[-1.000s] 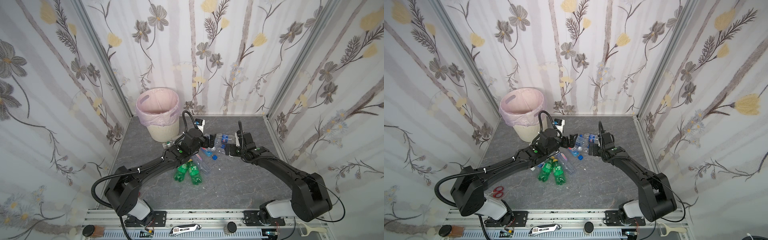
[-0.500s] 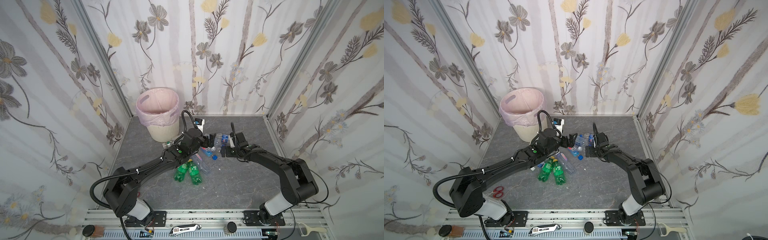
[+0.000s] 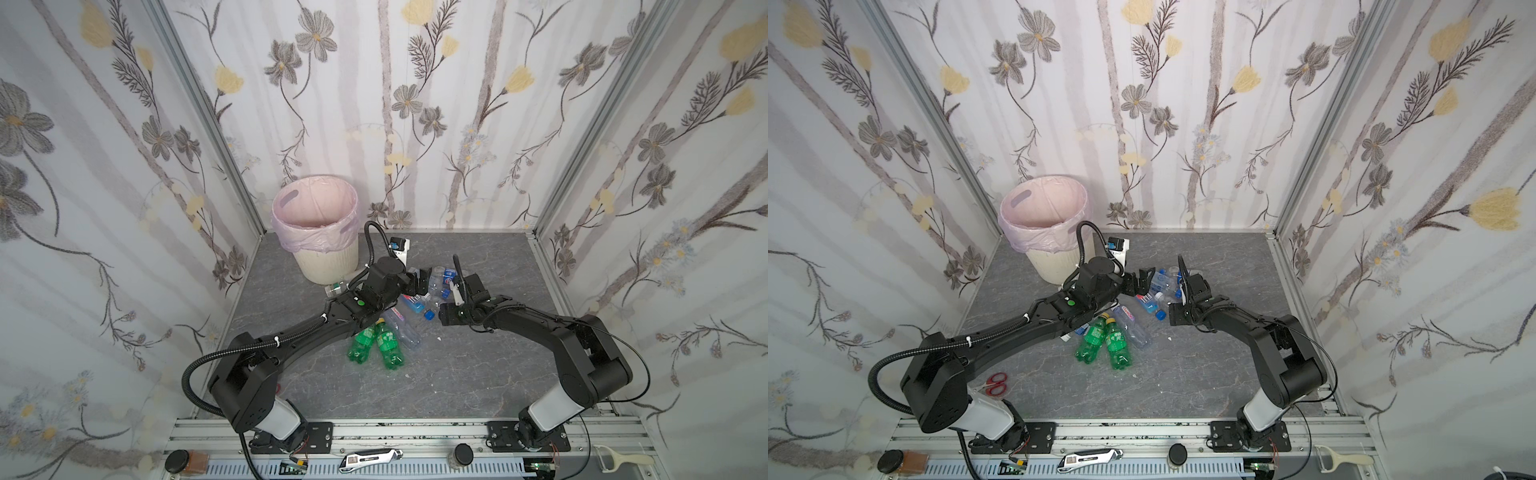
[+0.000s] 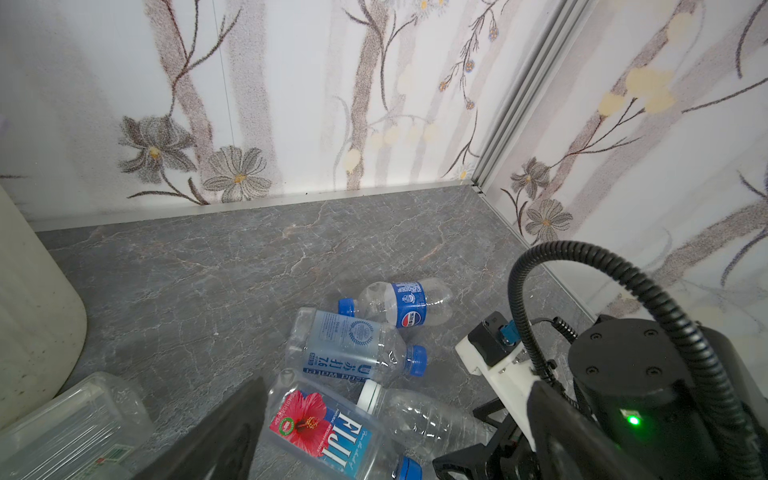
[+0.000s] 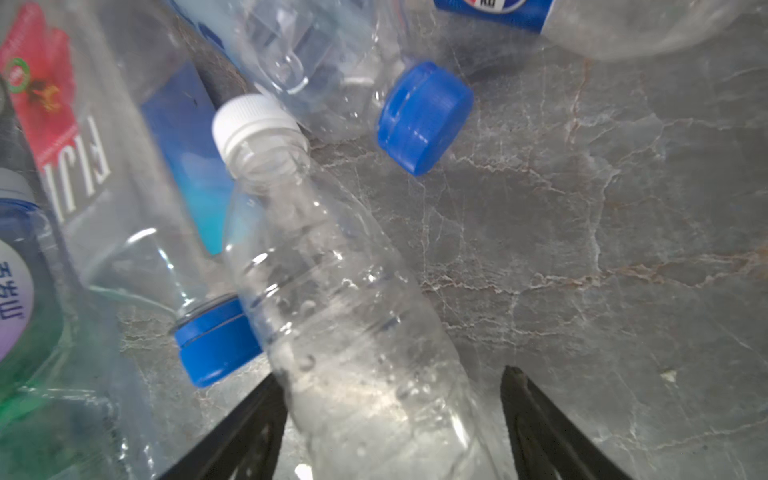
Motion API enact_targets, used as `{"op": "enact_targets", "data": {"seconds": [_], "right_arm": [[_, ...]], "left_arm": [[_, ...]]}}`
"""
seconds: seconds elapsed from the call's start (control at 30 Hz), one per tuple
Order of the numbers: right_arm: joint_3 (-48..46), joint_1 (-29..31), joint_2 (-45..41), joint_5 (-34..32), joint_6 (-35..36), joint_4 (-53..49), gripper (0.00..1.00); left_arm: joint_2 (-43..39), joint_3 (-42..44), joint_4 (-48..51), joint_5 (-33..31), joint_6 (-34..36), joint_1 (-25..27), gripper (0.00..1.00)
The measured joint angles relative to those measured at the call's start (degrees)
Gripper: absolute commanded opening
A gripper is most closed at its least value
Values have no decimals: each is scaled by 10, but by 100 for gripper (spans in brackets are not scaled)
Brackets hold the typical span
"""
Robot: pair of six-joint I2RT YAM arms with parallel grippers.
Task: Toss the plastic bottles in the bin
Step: 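Lift the clear bottle with the right gripper toward the left gripper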
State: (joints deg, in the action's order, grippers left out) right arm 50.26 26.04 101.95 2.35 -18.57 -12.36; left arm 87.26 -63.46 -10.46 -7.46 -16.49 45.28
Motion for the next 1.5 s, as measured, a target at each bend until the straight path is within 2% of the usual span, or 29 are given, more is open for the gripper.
{"op": "enact_targets", "data": {"seconds": [0.07,0.17,0.3,0.53,0.87,1.1,1.3,1.5], "right_arm": [[-1,1,2,0,0,2,70],[-6,2,3,2,-4,6,61],[-14,1,1,2,-4,18,56],[-31,1,-32,10,-5,18,51],[-25,2,-118,37,-4,-3,50],[16,9,-171,58,-4,3,50],[35,30,-190,74,-4,19,50],[45,58,-191,78,-4,45,49]], "left_arm": [[5,-2,0,2,0,0,100],[12,-5,0,5,-3,0,100],[17,-7,1,13,-5,0,100],[19,-8,1,17,-11,0,100],[19,-11,3,19,-18,-3,100],[27,-16,4,57,-59,-35,100],[40,-21,4,127,-124,-80,100],[43,-21,-19,204,-173,-95,99]]}}
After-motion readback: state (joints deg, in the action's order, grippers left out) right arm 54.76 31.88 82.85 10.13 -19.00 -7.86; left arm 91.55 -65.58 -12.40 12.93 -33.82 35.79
